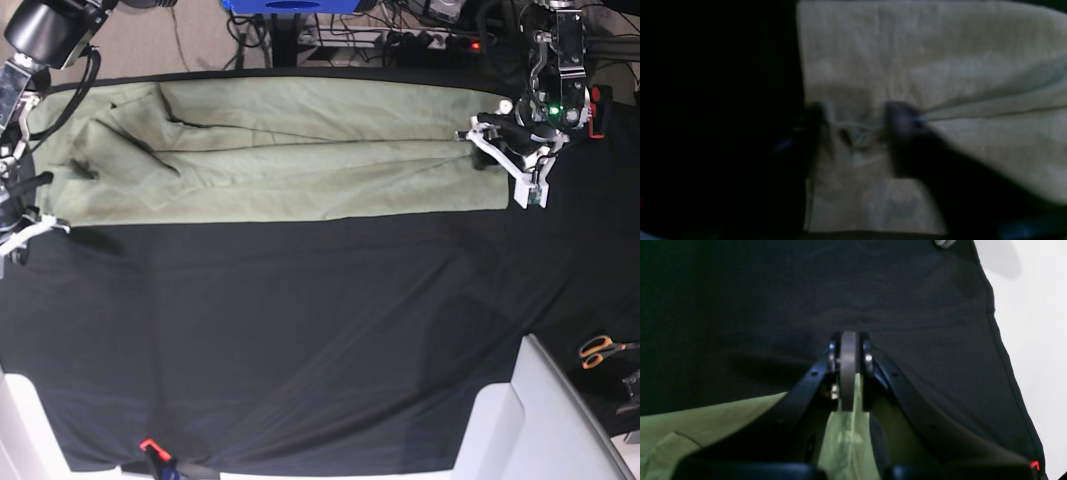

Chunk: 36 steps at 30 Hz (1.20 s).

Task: Fold the T-shirt properly
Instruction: 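Smooth the strip ends with both grippers and release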

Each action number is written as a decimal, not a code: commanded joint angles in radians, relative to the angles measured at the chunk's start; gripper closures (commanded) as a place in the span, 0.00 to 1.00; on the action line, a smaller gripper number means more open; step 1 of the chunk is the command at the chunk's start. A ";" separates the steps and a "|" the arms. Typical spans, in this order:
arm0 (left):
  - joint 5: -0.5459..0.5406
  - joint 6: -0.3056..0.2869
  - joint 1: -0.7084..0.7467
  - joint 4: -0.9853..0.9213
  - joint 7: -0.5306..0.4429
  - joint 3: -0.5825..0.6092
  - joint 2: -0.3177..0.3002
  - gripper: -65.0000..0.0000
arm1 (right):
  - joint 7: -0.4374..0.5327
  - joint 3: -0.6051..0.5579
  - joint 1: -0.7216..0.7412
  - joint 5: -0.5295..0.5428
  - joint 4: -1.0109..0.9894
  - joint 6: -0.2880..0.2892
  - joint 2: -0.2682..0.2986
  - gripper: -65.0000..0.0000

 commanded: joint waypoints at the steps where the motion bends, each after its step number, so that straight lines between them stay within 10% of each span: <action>1: -0.003 -0.004 0.005 0.045 -0.019 -0.005 -0.012 0.32 | 0.028 0.002 0.001 0.007 0.015 -0.002 0.014 0.96; 4: -0.057 -0.004 0.015 0.115 -0.019 -0.011 -0.014 0.00 | 0.028 0.002 -0.020 0.007 0.015 -0.002 0.013 0.96; 10: -0.325 -0.033 0.018 0.080 -0.019 -0.217 -0.024 0.00 | 0.028 0.002 -0.069 0.007 0.019 -0.002 -0.003 0.96; 19: -0.364 -0.441 0.018 -0.190 -0.081 -0.237 -0.041 0.00 | 0.028 0.002 -0.103 0.007 0.018 -0.002 -0.021 0.96; 36: -0.223 -0.447 -0.028 -0.382 -0.155 -0.237 0.037 0.10 | 0.028 0.002 -0.105 0.007 0.015 -0.002 -0.024 0.96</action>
